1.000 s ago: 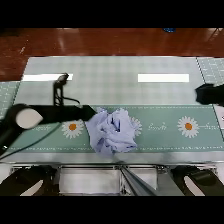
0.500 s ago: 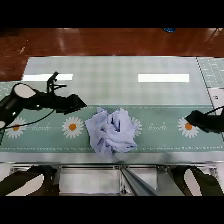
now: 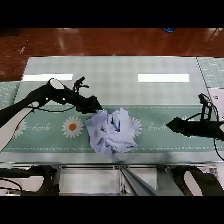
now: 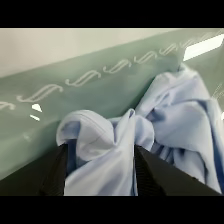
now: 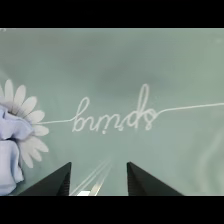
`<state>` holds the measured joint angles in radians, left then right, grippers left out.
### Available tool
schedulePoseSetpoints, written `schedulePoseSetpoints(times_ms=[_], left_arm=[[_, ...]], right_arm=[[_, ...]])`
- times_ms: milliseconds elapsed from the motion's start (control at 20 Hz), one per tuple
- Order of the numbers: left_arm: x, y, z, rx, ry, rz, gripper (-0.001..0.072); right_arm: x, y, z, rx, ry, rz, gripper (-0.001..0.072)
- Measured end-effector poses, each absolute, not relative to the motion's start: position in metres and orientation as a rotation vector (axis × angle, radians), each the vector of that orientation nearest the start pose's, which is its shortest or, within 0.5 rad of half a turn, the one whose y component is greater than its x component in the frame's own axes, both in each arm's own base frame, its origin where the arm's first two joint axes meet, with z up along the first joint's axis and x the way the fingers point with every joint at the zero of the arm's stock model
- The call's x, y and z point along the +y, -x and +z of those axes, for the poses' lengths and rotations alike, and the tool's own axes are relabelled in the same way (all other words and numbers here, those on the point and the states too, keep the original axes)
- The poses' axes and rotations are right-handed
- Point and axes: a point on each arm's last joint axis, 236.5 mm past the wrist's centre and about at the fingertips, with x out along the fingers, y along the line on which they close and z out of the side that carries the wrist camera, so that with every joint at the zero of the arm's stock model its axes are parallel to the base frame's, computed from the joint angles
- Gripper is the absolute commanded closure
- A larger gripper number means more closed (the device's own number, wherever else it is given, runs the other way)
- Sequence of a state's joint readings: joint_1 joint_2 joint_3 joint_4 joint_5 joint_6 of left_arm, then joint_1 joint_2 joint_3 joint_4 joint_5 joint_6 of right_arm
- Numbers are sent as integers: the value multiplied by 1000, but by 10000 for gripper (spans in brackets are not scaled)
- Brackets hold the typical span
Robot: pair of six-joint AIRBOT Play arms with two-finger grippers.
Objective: Fold the shirts.
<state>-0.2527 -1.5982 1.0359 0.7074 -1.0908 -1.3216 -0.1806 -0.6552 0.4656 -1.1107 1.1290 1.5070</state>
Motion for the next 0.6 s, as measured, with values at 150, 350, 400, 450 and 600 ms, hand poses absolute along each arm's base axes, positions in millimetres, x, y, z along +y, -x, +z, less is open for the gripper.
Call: schedulePoseSetpoints(times_ms=[150, 350, 400, 450, 600], left_arm=[[-249, -315, -91, 1644, 494, -631, 495], [-248, -323, -93, 1649, 462, -614, 684], [-249, -326, -92, 1641, 456, -617, 683], [-250, -330, -89, 1631, 454, -618, 683], [-251, -337, -85, 1612, 443, -621, 683]], right_arm=[[77, -216, -37, 1277, -489, 161, 304], [113, -196, -53, 1339, -478, 238, 305], [122, -192, -54, 1346, -476, 259, 304], [131, -188, -56, 1361, -477, 280, 304], [160, -172, -62, 1421, -480, 354, 304]])
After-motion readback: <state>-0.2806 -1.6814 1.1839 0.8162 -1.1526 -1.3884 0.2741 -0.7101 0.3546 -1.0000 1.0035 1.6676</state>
